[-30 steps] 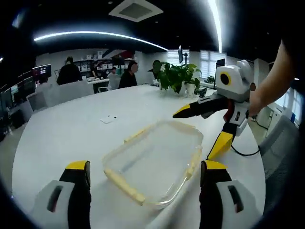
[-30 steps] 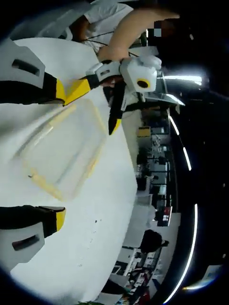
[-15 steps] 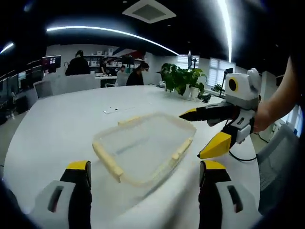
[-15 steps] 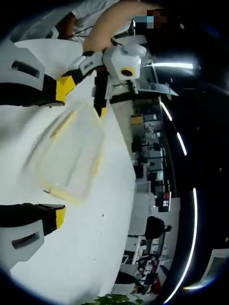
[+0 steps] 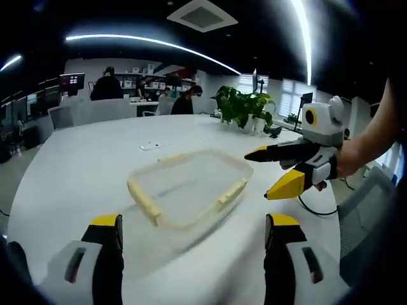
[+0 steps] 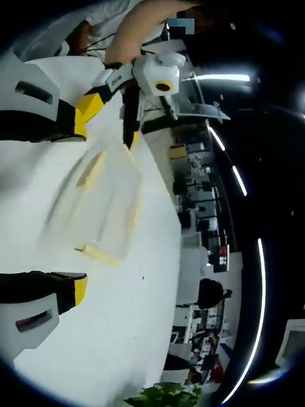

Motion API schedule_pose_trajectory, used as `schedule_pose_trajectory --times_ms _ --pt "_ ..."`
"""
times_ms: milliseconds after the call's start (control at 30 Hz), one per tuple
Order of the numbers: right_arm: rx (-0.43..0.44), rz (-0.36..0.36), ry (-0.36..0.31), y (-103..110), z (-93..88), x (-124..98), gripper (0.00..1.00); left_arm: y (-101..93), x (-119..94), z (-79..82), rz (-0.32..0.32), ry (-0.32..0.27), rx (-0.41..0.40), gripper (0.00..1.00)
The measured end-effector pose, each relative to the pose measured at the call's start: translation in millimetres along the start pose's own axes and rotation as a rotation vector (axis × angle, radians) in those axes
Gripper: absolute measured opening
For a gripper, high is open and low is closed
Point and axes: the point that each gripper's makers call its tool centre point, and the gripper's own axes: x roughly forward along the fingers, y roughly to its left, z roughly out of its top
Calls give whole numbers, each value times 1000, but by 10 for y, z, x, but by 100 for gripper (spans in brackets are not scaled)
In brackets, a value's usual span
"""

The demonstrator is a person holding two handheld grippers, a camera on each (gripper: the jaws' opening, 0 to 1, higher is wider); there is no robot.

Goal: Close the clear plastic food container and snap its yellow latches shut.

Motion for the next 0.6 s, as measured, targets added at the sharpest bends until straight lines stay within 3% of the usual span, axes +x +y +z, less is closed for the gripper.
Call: schedule_pose_trajectory --times_ms 167,600 --pt "0 -17 15 -40 -102 -38 84 -60 -5 -64 -5 6 -6 92" --pt "15 -21 -23 49 -29 -297 84 -153 -210 -66 6 -8 -24 92"
